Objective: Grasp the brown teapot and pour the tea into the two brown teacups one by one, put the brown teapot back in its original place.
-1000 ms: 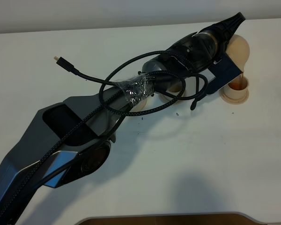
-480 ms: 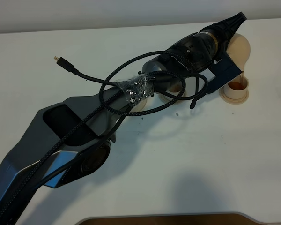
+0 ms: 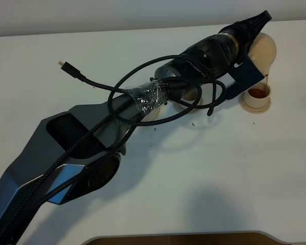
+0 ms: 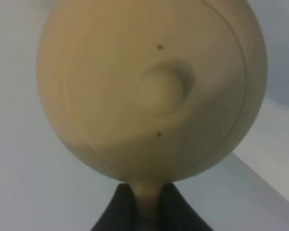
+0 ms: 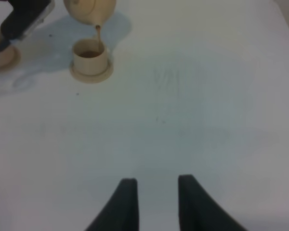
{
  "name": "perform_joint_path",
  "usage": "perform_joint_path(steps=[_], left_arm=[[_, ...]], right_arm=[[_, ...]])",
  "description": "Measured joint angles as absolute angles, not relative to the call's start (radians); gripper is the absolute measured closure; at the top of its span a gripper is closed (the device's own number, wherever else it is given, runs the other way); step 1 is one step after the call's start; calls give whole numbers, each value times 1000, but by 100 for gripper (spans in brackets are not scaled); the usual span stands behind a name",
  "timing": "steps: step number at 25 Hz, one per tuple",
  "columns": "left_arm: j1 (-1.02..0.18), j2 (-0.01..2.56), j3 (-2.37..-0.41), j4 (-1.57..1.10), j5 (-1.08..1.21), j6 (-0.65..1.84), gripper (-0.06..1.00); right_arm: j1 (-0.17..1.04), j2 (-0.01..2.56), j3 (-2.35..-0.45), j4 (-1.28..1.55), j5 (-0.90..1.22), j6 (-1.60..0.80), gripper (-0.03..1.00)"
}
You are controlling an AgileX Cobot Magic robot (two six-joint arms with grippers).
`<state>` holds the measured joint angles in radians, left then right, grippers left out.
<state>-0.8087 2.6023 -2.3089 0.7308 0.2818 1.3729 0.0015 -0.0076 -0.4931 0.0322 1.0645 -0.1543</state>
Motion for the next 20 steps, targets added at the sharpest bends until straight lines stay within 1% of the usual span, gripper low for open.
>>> perform_joint_path(steps=[20], left_arm=[[-808, 2602, -2309, 784, 272, 1372, 84]], right_arm=[[1, -8, -493, 32, 1065, -154, 74]])
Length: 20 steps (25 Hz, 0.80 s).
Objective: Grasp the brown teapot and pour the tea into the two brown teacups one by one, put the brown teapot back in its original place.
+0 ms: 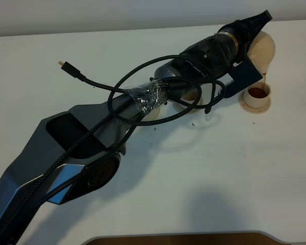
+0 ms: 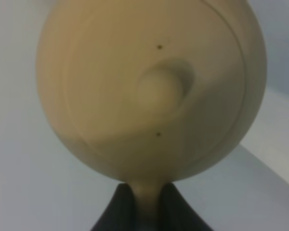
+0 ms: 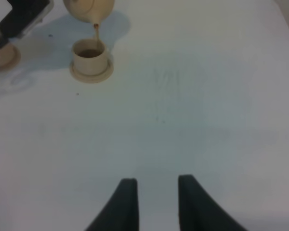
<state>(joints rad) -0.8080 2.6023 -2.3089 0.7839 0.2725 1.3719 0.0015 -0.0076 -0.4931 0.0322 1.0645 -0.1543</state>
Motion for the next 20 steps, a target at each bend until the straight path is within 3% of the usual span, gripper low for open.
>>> perform_joint_path(steps=[20], left_arm=[[-808, 2602, -2309, 836, 251, 1371, 84]], right_arm=[[1, -8, -493, 32, 1065, -154, 74]])
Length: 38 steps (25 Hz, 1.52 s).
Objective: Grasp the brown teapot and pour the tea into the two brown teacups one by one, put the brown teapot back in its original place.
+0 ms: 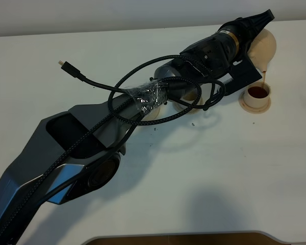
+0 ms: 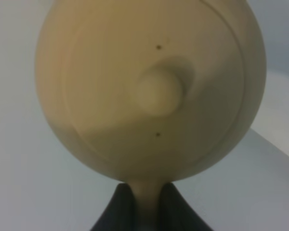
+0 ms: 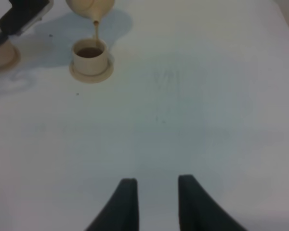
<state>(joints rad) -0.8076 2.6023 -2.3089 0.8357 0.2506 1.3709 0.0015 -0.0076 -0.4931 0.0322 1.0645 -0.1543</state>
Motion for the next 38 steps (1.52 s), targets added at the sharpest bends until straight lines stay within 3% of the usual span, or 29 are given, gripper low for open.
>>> perform_joint_path(steps=[18, 24, 31, 38], left_arm=[[-808, 2602, -2309, 830, 343, 1185, 84], [-808, 2598, -2309, 709, 399, 1172, 84], [-808, 2532, -2309, 610, 522, 1130, 84], [-808, 2423, -2309, 450, 735, 886, 84]], right_arm=[[1, -8, -493, 32, 1065, -154, 74], [1, -8, -493, 32, 1065, -154, 74], [1, -8, -493, 32, 1065, -154, 74], [1, -8, -493, 32, 1065, -154, 74]])
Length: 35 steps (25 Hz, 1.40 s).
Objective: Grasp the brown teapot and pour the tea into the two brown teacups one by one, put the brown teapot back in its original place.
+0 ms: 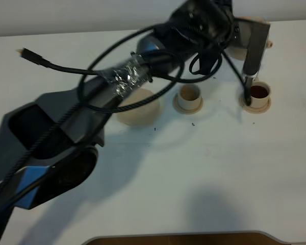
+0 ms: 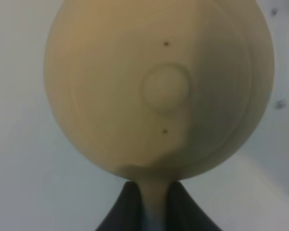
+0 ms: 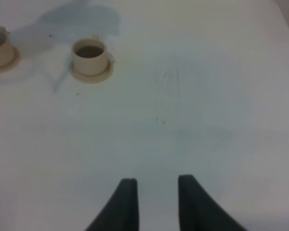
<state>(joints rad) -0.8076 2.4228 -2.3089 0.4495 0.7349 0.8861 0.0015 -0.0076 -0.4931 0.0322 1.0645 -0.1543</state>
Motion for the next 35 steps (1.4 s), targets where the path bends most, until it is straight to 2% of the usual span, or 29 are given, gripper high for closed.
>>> perform_joint_path(steps=[8, 14, 22, 35], left_arm=[[-808, 2387, -2310, 258, 1064, 532, 84], [-808, 2387, -2310, 150, 1164, 342, 84], [-808, 2400, -2310, 58, 1192, 268, 84], [-804, 2445, -2310, 24, 1190, 292, 84]], right_arm=[[1, -8, -493, 32, 1065, -154, 74], [1, -8, -493, 32, 1065, -154, 74], [1, -8, -493, 32, 1065, -154, 74], [1, -8, -493, 32, 1065, -154, 74]])
